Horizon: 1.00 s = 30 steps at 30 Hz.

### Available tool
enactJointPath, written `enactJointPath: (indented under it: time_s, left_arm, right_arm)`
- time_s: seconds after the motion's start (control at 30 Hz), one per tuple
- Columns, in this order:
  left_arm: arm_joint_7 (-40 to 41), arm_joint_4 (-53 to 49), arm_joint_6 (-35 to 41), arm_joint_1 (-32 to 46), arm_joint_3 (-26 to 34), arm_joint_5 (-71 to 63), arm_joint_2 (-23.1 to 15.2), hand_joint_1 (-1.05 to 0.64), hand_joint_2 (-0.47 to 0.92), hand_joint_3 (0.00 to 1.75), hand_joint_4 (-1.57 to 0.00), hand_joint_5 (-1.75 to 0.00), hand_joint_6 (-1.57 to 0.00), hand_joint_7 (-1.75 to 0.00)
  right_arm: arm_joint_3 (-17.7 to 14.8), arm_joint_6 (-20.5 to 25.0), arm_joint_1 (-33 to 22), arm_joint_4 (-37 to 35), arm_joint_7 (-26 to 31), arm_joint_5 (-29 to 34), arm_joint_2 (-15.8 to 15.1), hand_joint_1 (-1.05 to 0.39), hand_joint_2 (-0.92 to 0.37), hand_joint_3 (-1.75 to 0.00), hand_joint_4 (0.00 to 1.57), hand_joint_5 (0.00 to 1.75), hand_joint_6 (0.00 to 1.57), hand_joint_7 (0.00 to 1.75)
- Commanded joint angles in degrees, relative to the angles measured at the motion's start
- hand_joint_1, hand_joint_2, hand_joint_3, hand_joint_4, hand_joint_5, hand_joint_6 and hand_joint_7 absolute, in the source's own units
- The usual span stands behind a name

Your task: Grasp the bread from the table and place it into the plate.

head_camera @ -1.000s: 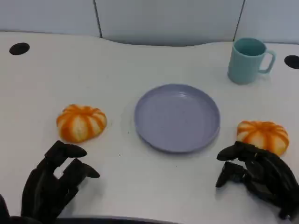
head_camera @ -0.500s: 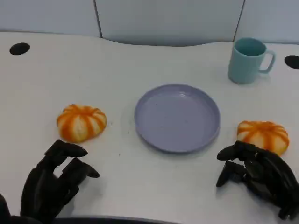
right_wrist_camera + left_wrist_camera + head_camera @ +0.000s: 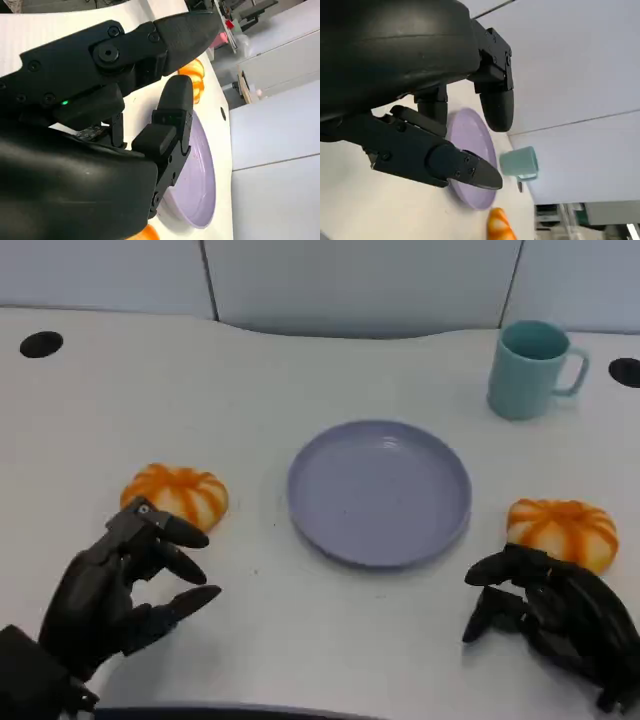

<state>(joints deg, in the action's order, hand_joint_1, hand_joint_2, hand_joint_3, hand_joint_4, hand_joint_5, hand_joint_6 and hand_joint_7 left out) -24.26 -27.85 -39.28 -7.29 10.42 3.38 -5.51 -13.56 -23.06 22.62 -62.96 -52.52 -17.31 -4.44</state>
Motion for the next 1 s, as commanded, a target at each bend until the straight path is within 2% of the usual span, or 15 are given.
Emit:
enactJointPath:
  time_s: [0.03, 0.27, 0.47, 0.57, 0.6, 0.7, 0.83, 1.0]
  left_arm:
    - [8.04, 2.64, -1.53, -2.45, -1.17, -9.75, -4.58, -0.50, 0.88, 0.02, -0.13, -1.60, -0.26, -1.18]
    - [19.47, 4.82, 0.77, -5.74, -4.22, -25.72, -11.85, -0.60, 0.89, 0.00, -0.05, -1.48, -0.25, -1.02]
    - [24.90, 6.78, 5.10, -8.21, -7.70, -35.23, -16.87, -0.70, 0.91, 0.00, -0.01, -1.16, -0.28, -0.65]
    - [26.77, 6.95, 6.81, -9.56, -9.40, -37.67, -18.33, -0.71, 0.88, 0.00, -0.03, -0.97, -0.39, -0.36]
    - [27.78, 6.68, 7.64, -10.33, -10.31, -39.52, -19.10, -0.72, 0.89, 0.00, -0.02, -0.94, -0.40, -0.31]
    - [30.27, 5.22, 11.25, -12.91, -13.48, -45.24, -21.20, -0.77, 0.89, 0.00, -0.09, -0.61, -0.38, -0.11]
    - [29.57, 1.08, 15.87, -16.53, -17.23, -47.72, -22.25, -0.80, 0.88, 0.00, -0.08, -0.37, -0.31, -0.01]
    - [29.90, -4.72, 18.28, -20.66, -21.31, -48.57, -22.87, -0.85, 0.87, 0.00, -0.06, -0.28, -0.24, 0.00]
  right_arm:
    - [0.14, 0.92, -1.49, -0.87, 1.03, 0.64, -0.24, -0.54, -0.92, -0.09, 0.67, 1.36, 0.79, 0.81]
    - [0.08, 0.17, -1.89, -0.80, 0.47, 0.45, -0.07, -0.53, -0.92, -0.11, 0.66, 1.36, 0.77, 0.81]
    - [0.12, 0.58, -2.09, -0.35, 0.77, 0.27, 0.25, -0.52, -0.92, -0.10, 0.65, 1.37, 0.77, 0.83]
    - [0.41, -0.30, -2.29, -0.12, 1.00, 0.64, 0.33, -0.53, -0.92, -0.11, 0.65, 1.39, 0.76, 0.84]
    - [0.45, -0.38, -2.23, -0.33, 1.08, 0.73, 0.34, -0.53, -0.92, -0.11, 0.65, 1.39, 0.76, 0.84]
    - [0.53, -0.02, -2.20, -0.49, 1.66, 0.83, 0.42, -0.53, -0.92, -0.10, 0.65, 1.37, 0.77, 0.84]
    - [0.90, -0.51, -2.70, 0.36, 2.80, 1.28, 0.61, -0.56, -0.92, -0.10, 0.65, 1.35, 0.78, 0.84]
    - [0.33, -0.53, -2.43, -0.51, 1.05, 0.52, 0.61, -0.54, -0.92, -0.12, 0.65, 1.36, 0.76, 0.83]
